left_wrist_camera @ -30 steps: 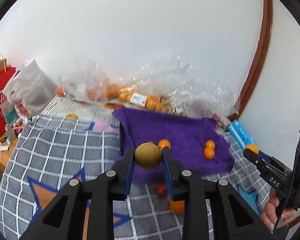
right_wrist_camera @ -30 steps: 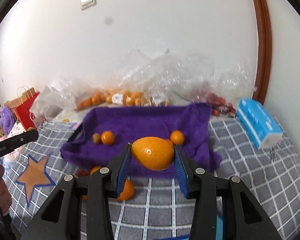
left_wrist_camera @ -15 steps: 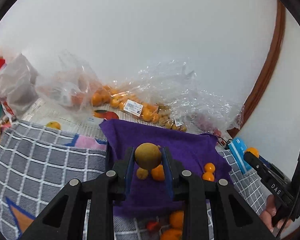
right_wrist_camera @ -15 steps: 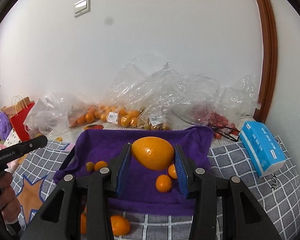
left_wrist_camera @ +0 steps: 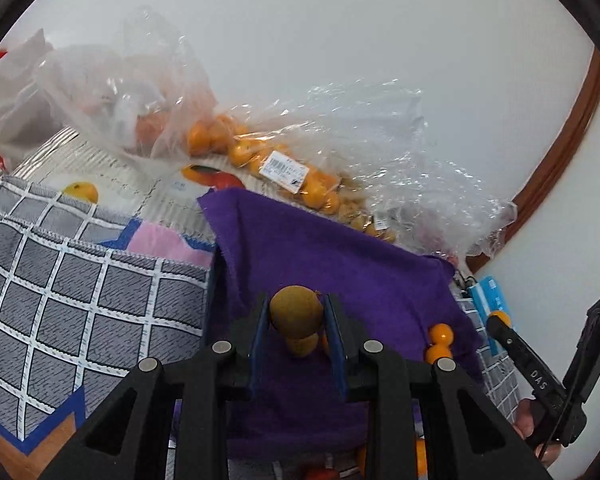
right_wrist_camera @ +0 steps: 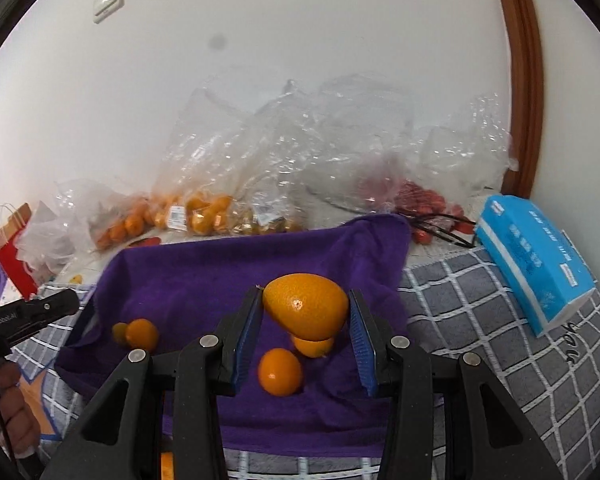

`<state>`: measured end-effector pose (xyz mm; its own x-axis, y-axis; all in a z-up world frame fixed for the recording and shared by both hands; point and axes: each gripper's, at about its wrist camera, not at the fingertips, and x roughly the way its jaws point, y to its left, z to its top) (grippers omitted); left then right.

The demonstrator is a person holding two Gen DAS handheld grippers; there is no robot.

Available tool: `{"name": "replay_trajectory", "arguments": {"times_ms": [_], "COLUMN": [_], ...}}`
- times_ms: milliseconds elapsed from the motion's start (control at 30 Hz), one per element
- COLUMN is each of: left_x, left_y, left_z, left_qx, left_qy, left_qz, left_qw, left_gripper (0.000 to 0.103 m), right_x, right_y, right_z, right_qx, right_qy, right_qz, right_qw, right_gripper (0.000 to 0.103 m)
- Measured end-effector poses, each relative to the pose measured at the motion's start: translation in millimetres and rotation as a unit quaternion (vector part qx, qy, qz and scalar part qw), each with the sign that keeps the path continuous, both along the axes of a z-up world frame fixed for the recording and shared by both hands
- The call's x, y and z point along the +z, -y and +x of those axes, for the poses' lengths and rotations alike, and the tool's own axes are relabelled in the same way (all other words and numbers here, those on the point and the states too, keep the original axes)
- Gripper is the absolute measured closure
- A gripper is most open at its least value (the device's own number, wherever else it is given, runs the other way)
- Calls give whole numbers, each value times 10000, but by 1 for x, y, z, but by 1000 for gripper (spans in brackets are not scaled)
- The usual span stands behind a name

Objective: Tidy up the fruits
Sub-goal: 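Carry both held fruits over the purple towel, then open the right tool to drop the elongated orange on the towel while the left tool releases its fruit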

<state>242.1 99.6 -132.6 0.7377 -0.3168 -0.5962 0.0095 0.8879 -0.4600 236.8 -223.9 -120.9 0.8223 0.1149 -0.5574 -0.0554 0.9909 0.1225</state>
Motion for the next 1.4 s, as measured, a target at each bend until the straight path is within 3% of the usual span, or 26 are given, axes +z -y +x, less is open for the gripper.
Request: {"name": "replay_trajectory", "arguments": {"times_ms": [233,600,933,1267,1400], "left_x": [-8,-18,-23,-31,-29], "left_y": [-4,18,42,55,56], "left_z": [4,8,6,7,4], "left_qx": [-1,-306,-621,-659,-727], "left_qy": [-26,-159,-232,-342,-313], "left_qz": [-142,93,462,960,940], "left_qw": [9999,9994,9967,9926,9924], "left_gripper": [77,77,77,77,77], "right_x": [-22,-44,-44,-39,-35], "right_y": [3,10,10,7,5], "right_z": [15,27,26,21,17], "right_qx": [109,-40,-25,-56,-111], "right_qy": [-389,-827,-890,-674,-555], "right_qz": [-5,-50,-17,-50,-101], "right_qw": [9992,9966,9960,9977,9983], "right_gripper": [60,60,60,60,60]}}
